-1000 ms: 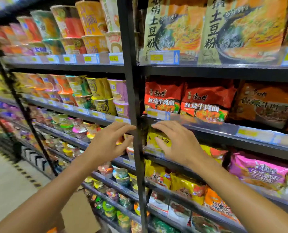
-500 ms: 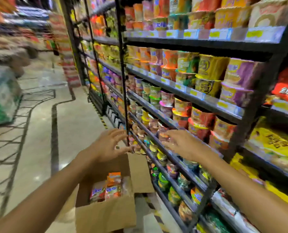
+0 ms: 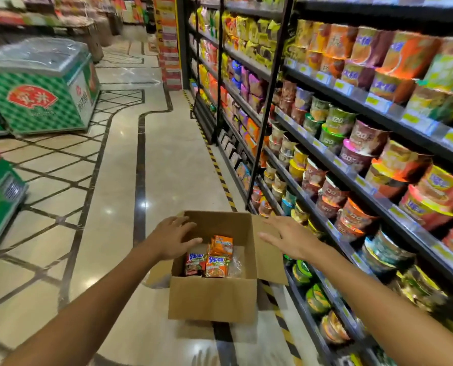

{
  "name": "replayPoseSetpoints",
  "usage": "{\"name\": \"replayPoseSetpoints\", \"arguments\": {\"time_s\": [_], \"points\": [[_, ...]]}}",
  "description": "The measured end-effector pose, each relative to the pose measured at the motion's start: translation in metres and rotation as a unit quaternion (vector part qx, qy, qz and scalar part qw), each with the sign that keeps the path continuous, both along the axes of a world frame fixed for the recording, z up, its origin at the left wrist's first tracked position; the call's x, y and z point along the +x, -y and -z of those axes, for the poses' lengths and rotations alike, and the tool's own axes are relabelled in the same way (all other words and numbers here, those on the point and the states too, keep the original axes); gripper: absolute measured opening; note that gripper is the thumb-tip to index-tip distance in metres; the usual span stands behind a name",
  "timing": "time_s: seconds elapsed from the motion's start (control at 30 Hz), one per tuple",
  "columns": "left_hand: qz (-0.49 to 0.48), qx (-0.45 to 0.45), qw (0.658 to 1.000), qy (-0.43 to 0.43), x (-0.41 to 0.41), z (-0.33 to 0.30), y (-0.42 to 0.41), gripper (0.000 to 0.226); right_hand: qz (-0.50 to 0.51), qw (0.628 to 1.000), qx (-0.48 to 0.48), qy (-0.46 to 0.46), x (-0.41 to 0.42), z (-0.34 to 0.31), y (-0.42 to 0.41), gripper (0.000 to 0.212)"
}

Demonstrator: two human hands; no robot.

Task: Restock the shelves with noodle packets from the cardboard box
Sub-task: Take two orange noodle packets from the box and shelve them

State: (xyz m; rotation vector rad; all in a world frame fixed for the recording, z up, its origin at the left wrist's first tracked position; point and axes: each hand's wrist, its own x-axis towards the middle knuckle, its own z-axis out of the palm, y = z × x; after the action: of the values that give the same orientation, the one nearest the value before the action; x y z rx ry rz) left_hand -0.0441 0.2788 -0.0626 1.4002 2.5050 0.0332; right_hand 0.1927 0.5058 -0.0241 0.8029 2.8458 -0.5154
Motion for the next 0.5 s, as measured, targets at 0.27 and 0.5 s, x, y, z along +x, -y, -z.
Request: {"name": "replayPoseSetpoints", "arguments": {"time_s": [0.27, 0.5], "points": [[-0.002, -0.043, 0.999, 0.007, -0.053, 0.058, -0.049, 0.065, -0.006, 0.998, -0.032, 0.056, -0.073, 0.072, -0.058, 0.077], [-0.003, -0.088, 0.996, 0.018, -0.126, 0.095, -0.146, 0.063, -0.005, 0.995, -0.079, 0.069, -0.165, 0.135, -0.166, 0.073]]}}
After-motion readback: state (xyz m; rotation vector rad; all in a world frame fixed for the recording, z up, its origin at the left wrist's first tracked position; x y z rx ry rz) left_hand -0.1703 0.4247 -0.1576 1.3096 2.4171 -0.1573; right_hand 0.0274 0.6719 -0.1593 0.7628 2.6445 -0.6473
